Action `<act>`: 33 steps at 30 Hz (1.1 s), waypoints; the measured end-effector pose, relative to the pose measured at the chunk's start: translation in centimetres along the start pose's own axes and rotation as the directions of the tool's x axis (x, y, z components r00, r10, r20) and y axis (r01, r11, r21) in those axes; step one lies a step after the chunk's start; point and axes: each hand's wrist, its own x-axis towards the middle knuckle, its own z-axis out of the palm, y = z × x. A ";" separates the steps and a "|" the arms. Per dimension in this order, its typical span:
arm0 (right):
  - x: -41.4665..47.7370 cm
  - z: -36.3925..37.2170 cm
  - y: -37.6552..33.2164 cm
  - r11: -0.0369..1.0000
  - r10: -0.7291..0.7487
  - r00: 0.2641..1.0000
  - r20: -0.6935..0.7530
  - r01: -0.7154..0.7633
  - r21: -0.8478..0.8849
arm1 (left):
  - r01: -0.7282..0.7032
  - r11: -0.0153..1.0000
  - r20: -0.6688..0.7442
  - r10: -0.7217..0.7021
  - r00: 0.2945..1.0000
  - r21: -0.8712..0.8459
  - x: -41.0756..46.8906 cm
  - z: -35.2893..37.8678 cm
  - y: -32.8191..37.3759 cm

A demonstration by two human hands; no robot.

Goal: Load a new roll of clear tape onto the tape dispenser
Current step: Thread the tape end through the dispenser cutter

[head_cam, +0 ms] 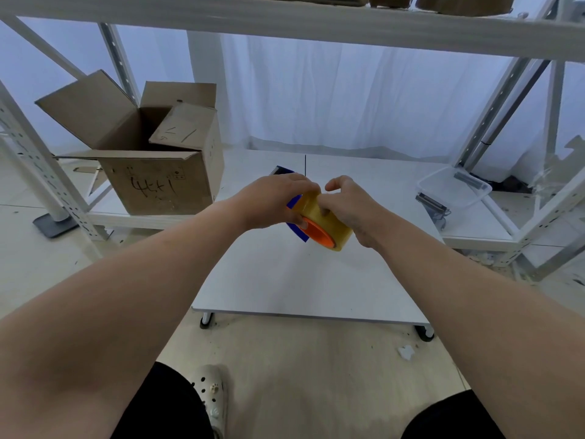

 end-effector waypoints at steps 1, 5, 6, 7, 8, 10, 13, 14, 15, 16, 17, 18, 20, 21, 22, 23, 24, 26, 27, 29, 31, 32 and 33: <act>0.0 0.1 0.1 1.000 -0.001 1.000 -0.011 0.001 0.004 | -0.005 1.000 -0.008 0.005 1.000 0.009 0.0 0.0 0.0; 0.1 0.0 0.3 1.000 -0.026 0.999 -0.025 0.026 -0.010 | -0.014 1.000 -0.032 0.014 0.999 0.018 -0.1 -0.3 0.0; 0.1 -0.3 0.4 0.999 -0.034 0.999 -0.006 0.034 0.007 | -0.008 1.000 -0.026 0.008 1.000 0.010 -0.1 -0.4 0.0; 0.0 -0.6 0.4 0.998 -0.046 0.999 0.023 0.046 0.032 | 0.004 1.000 -0.015 -0.004 1.000 -0.004 -0.1 -0.3 -0.1; -0.2 -0.9 0.5 0.996 -0.073 0.996 0.060 0.070 0.048 | 0.019 1.000 -0.005 -0.020 1.000 -0.023 0.0 -0.3 -0.1; -0.4 -1.4 0.7 0.981 -0.183 0.974 0.131 0.189 -0.035 | 0.054 0.995 0.002 -0.054 0.999 -0.082 -0.1 -0.3 -0.2; -0.6 -1.9 0.9 0.890 -0.342 0.925 0.164 0.375 -0.261 | 0.102 0.978 0.011 -0.102 0.995 -0.183 -0.3 -0.4 -0.5; -0.6 -1.9 1.0 0.872 -0.366 0.919 0.150 0.395 -0.291 | 0.113 0.974 0.029 -0.109 0.994 -0.196 -0.3 -0.4 -0.6; -0.6 -2.0 1.1 0.865 -0.378 0.916 0.135 0.402 -0.300 | 0.123 0.972 0.054 -0.114 0.992 -0.199 -0.3 -0.3 -0.6; -0.6 -2.0 1.2 0.866 -0.382 0.916 0.119 0.400 -0.301 | 0.130 0.971 0.079 -0.117 0.990 -0.199 -0.3 -0.1 -0.6; -0.6 -1.9 1.3 0.869 -0.380 0.919 0.103 0.393 -0.301 | 0.141 0.969 0.099 -0.123 0.987 -0.202 -0.2 0.0 -0.5; -0.5 -1.9 1.5 0.872 -0.378 0.922 0.086 0.385 -0.303 | 0.157 0.965 0.114 -0.135 0.984 -0.208 0.0 0.2 -0.3; -0.4 -1.8 1.7 0.879 -0.378 0.924 0.046 0.374 -0.296 | 0.178 0.962 0.107 -0.158 0.982 -0.209 0.2 0.4 0.0; -0.3 -1.7 1.7 0.885 -0.381 0.925 0.012 0.368 -0.287 | 0.173 0.965 0.074 -0.162 0.984 -0.195 0.3 0.4 0.1; -0.1 -1.6 1.8 0.891 -0.382 0.924 -0.030 0.359 -0.277 | 0.167 0.972 0.018 -0.167 0.986 -0.165 0.4 0.4 0.1; 0.0 -1.5 1.7 0.900 -0.379 0.923 -0.071 0.350 -0.261 | 0.172 0.975 -0.055 -0.181 0.982 -0.140 0.6 0.3 0.1; 0.1 -1.3 1.6 0.911 -0.370 0.923 -0.107 0.338 -0.235 | 0.194 0.970 -0.125 -0.213 0.969 -0.147 0.7 0.1 0.2; 0.1 -1.0 1.2 0.935 -0.339 0.927 -0.161 0.313 -0.167 | 0.277 0.907 -0.147 -0.335 0.931 -0.317 1.0 -0.3 0.6; 0.2 -0.9 1.0 0.940 -0.331 0.925 -0.185 0.306 -0.149 | 0.325 0.822 -0.078 -0.405 0.911 -0.468 1.1 -0.6 1.1; 0.3 -0.7 0.9 0.936 -0.340 0.916 -0.214 0.307 -0.173 | 0.425 0.527 0.174 -0.459 0.871 -0.735 1.1 -1.3 1.9; 0.2 -0.5 0.9 0.922 -0.364 0.914 -0.178 0.328 -0.206 | 0.476 0.304 0.340 -0.407 0.848 -0.825 1.2 -1.6 2.5; 0.1 -0.4 1.0 0.921 -0.370 0.919 -0.134 0.344 -0.186 | 0.480 0.251 0.368 -0.386 0.846 -0.840 1.2 -1.5 2.6; 0.0 -0.3 1.0 0.923 -0.372 0.925 -0.079 0.359 -0.140 | 0.479 0.220 0.378 -0.378 0.845 -0.850 1.2 -1.4 2.7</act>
